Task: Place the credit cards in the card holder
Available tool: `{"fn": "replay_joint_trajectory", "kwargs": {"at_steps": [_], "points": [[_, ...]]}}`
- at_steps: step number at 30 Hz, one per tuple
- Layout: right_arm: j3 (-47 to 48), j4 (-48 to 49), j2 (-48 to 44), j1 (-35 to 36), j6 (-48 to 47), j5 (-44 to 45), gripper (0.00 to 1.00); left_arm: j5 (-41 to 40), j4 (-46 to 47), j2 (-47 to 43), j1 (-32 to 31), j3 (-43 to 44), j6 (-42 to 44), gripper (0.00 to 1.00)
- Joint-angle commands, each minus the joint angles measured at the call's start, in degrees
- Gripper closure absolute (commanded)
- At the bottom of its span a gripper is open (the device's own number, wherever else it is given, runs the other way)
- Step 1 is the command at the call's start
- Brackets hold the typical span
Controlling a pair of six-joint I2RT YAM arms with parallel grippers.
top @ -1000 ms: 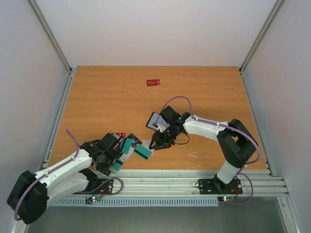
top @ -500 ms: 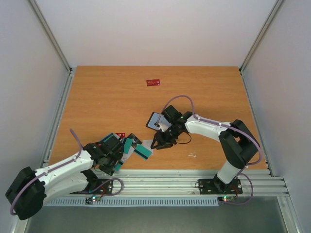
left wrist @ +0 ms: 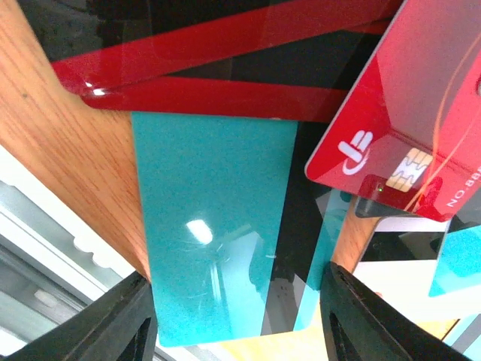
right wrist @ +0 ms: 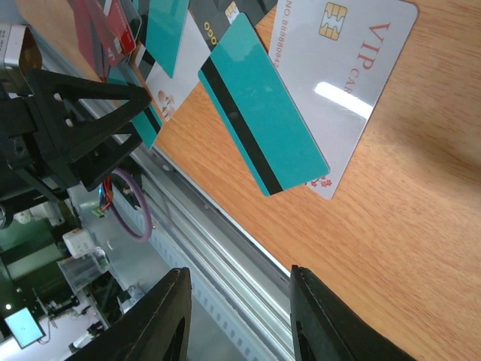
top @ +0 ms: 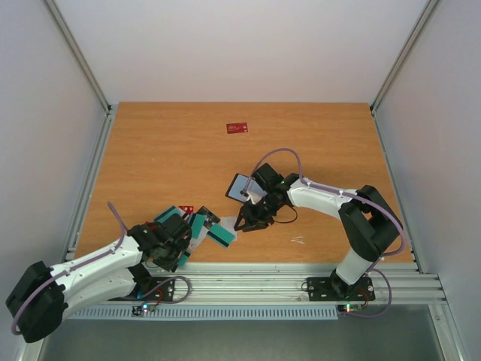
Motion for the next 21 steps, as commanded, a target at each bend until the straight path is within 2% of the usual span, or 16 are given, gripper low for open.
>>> {"fn": "replay_joint_trajectory", "kwargs": {"at_steps": [1,8,18,21], "points": [[-0.31,1.27,-0.12,-0.22,-0.20,-1.71,0.62,-0.63,-0.91,-0.34,-0.89,-0.28,1.29,0.47],[-0.53,1.85,0.06,-0.15,0.05,-2.06,0.62,-0.45,-6.34,-2.91,-2.09,3.76,3.09,0.47],[-0.26,3.75,0.18,-0.27,1.87,-3.46,0.62,-1.78,-8.44,-2.60,-2.69,8.67,6.46,0.47],[-0.26,3.56,0.39,-0.36,1.80,-3.57,0.62,-1.84,-10.25,-2.40,-2.73,8.99,6.89,0.42]]}}
